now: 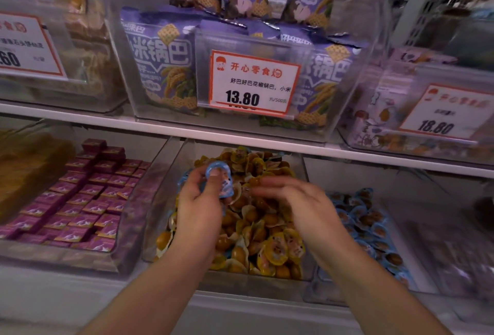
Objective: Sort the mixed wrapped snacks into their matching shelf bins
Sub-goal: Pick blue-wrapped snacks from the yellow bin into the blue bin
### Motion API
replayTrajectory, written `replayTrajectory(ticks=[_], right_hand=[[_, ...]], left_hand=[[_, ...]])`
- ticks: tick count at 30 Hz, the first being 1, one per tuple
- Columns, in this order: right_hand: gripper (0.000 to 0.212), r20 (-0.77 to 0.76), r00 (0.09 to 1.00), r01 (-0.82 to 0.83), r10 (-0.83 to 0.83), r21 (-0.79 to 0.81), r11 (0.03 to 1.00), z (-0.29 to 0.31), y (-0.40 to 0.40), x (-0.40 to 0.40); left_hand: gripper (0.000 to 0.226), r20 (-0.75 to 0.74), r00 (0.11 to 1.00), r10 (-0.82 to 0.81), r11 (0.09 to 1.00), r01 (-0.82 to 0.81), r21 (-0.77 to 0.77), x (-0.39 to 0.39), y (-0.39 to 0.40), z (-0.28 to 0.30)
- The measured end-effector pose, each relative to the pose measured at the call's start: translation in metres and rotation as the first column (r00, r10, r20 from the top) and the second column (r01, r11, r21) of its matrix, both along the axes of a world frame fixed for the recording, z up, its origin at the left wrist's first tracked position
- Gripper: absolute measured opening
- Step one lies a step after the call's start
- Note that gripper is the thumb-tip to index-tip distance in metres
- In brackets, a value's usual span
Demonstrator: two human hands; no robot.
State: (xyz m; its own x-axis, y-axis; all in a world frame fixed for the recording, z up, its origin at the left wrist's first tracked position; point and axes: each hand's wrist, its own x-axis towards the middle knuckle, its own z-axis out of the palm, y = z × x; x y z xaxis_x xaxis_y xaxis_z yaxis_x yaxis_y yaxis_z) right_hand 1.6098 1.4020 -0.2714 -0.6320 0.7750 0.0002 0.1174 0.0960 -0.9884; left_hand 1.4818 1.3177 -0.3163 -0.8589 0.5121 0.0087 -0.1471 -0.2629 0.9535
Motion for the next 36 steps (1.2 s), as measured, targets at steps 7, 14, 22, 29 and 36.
replayTrajectory(ticks=[7,14,22,29,36], right_hand=[[0.054,-0.295,0.955,-0.224,0.04,-0.622,0.75,0.0,-0.02,0.001],[0.026,-0.285,0.933,0.115,-0.222,-0.348,0.931,0.005,0.011,0.034],[0.03,0.207,0.923,0.338,-0.326,-0.025,0.941,-0.018,0.078,0.084],[0.03,0.03,0.942,0.311,-0.335,0.303,0.901,-0.025,0.067,0.074],[0.017,0.078,0.976,0.132,-0.205,0.539,0.832,-0.041,0.045,0.057]], left_hand=[[0.02,-0.702,0.695,-0.157,0.985,0.064,-0.158,0.049,0.002,0.012],[0.06,-0.843,0.349,-0.41,0.912,0.158,-0.379,0.063,0.01,0.007],[0.04,-0.693,0.234,-0.682,0.711,-0.006,-0.703,0.021,0.025,-0.021],[0.05,-0.669,0.21,-0.713,0.631,-0.223,-0.743,0.003,0.026,-0.018],[0.051,-0.638,0.218,-0.739,0.561,-0.326,-0.761,0.004,0.037,-0.02]])
